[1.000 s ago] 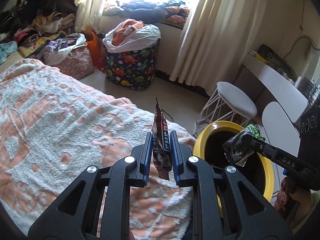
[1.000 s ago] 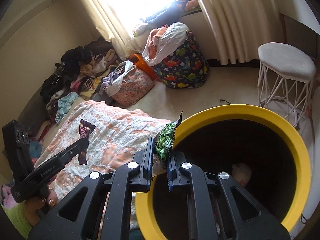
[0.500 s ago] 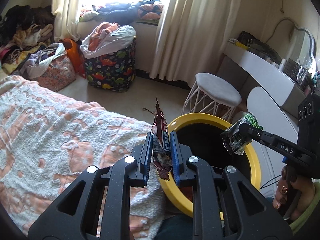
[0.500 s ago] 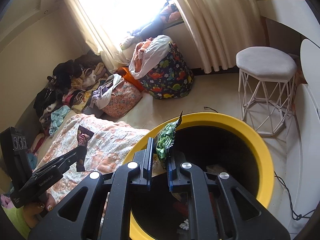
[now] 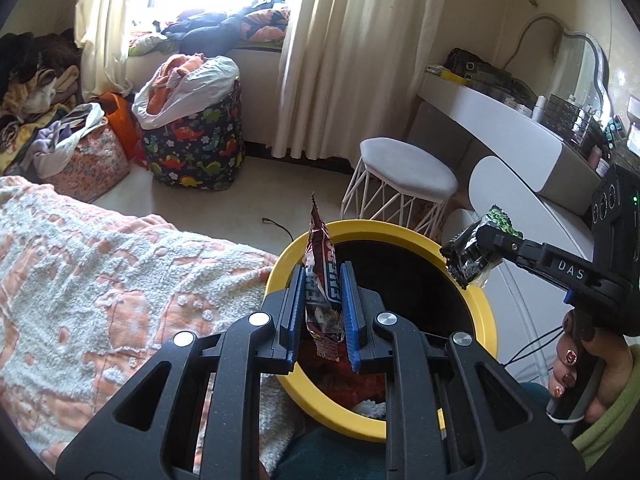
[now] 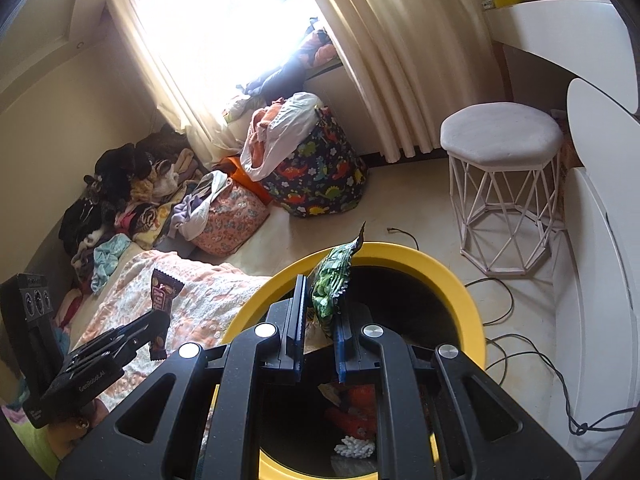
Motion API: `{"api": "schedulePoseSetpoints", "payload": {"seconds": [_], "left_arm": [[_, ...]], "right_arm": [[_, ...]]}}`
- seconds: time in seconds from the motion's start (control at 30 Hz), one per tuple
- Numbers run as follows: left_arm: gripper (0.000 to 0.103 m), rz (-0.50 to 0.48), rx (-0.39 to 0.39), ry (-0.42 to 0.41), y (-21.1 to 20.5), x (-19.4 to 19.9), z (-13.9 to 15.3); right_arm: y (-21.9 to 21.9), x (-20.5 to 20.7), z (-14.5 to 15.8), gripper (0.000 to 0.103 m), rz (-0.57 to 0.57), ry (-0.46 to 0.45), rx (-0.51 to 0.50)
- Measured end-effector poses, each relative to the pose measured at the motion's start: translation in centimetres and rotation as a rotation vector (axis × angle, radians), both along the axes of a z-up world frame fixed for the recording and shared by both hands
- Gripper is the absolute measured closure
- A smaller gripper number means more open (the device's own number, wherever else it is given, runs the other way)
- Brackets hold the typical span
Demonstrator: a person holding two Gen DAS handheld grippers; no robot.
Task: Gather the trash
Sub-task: 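Open both grippers over the bin to drop the chocolate bar and wrapper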
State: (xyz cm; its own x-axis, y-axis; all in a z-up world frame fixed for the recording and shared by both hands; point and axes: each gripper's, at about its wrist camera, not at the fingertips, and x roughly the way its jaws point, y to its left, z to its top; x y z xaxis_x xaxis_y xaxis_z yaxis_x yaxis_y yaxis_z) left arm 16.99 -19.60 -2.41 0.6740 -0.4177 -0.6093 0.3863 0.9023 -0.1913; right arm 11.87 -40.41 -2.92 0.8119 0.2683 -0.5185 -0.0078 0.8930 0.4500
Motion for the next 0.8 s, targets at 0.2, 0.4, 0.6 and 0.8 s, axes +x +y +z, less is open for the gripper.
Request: {"api": "schedulePoseSetpoints", "payload": {"seconds": [0.2, 0.4, 0.6, 0.8], "left_arm": [[0.090, -0.030, 0.003, -0.008, -0.9, -0.5, 0.2], [0.090, -0.059, 0.006, -0.011, -1.8, -1.3, 0.1], [0.090, -0.088, 0.011, -0.007, -2.7, -1.8, -0.2], [0.090, -0.119, 0.021, 0.006, -3.7, -2.1, -0.8]], "right_arm": [[-1.4, -0.8, 0.5, 0.092, -0.029, -0.013, 0.001], [-2.5, -1.6, 0.6, 0.092, -0.060, -0.022, -0.003], [-3.2, -2.1, 0.4, 0.092, -0.082, -0.020, -0.002], [-3.3, -2.3, 0.2, 0.092, -0.090, -0.016, -0.016]]}}
